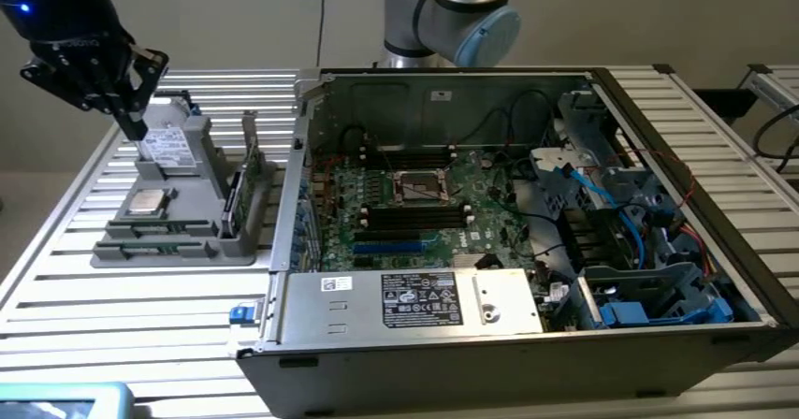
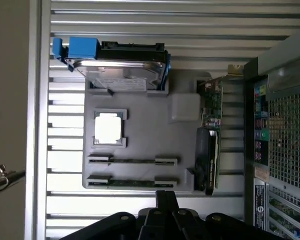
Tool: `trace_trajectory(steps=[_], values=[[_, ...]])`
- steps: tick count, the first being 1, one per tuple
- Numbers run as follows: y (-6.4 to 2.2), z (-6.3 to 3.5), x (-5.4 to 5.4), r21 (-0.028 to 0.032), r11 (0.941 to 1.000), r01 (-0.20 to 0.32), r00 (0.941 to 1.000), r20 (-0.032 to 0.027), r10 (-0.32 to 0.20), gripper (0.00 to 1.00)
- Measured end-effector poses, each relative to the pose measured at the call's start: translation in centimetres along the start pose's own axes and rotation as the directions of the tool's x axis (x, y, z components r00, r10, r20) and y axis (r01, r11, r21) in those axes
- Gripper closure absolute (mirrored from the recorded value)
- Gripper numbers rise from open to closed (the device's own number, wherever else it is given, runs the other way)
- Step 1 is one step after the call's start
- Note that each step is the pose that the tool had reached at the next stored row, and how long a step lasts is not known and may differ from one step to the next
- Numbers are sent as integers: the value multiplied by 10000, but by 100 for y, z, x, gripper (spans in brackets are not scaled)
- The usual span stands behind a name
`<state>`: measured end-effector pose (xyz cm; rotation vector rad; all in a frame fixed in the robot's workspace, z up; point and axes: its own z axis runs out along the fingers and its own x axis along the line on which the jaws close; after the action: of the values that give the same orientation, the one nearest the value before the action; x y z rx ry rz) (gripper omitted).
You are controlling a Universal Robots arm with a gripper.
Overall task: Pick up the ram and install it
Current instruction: 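Pick up the ram and move it above insertion slot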
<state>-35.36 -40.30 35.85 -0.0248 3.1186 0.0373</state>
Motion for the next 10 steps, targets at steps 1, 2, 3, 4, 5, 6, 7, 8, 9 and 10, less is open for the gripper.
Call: trace_trajectory(steps=[1, 2, 3, 4, 5, 6, 7, 8, 9, 10], values=[[0, 1, 0, -4, 9998, 180, 9998, -4, -180, 89], [0, 3, 0, -9, 9993, 376, 9993, -9, -376, 89], [0, 5, 0, -13, 9985, 556, 9985, -13, -556, 89], [0, 6, 0, -17, 9973, 735, 9973, -17, -735, 89], [0, 8, 0, -22, 9958, 914, 9958, -21, -914, 89], [0, 10, 0, -27, 9940, 1095, 9940, -24, -1095, 89], [0, 12, 0, -31, 9918, 1277, 9918, -28, -1277, 89], [0, 15, 0, -36, 9893, 1456, 9893, -32, -1456, 89], [0, 17, 0, -41, 9867, 1627, 9867, -35, -1628, 89], [0, 19, 0, -46, 9836, 1804, 9836, -39, -1805, 89]])
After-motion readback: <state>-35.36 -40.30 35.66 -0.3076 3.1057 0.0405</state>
